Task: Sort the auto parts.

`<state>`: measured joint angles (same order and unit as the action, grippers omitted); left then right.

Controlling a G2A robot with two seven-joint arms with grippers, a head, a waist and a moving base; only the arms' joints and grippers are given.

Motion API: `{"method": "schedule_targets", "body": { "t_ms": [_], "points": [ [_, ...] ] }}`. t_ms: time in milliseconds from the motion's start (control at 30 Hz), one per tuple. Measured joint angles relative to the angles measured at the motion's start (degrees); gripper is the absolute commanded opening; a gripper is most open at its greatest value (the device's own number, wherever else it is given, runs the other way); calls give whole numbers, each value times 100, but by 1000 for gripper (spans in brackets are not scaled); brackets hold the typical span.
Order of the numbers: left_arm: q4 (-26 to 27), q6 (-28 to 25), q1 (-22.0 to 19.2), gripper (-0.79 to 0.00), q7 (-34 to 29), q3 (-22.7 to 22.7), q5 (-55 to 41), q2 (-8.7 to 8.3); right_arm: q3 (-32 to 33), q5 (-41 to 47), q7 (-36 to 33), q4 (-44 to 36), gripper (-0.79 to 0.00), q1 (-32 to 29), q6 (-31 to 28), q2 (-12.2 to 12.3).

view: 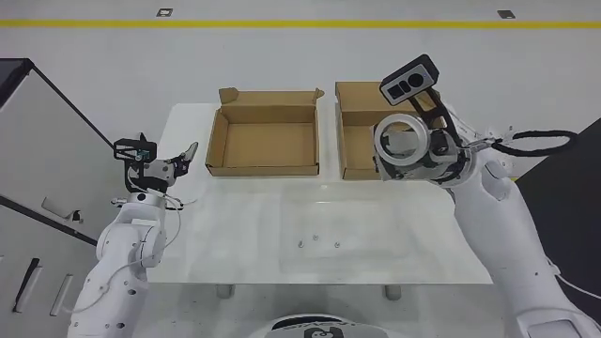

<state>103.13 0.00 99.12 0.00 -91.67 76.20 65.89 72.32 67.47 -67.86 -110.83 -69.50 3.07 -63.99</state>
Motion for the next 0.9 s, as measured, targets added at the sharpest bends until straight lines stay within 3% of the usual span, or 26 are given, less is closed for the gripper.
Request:
{"method": "schedule_targets", "body": {
  "t_ms": [400,900],
  "points": [
    [0,0,0,0,0,0,0,0,-95,903,-157,140,-785,-89,106,-85],
    [0,0,0,0,0,0,0,0,-95,909,-162,141,-785,-88,105,-85]
  ]
}}
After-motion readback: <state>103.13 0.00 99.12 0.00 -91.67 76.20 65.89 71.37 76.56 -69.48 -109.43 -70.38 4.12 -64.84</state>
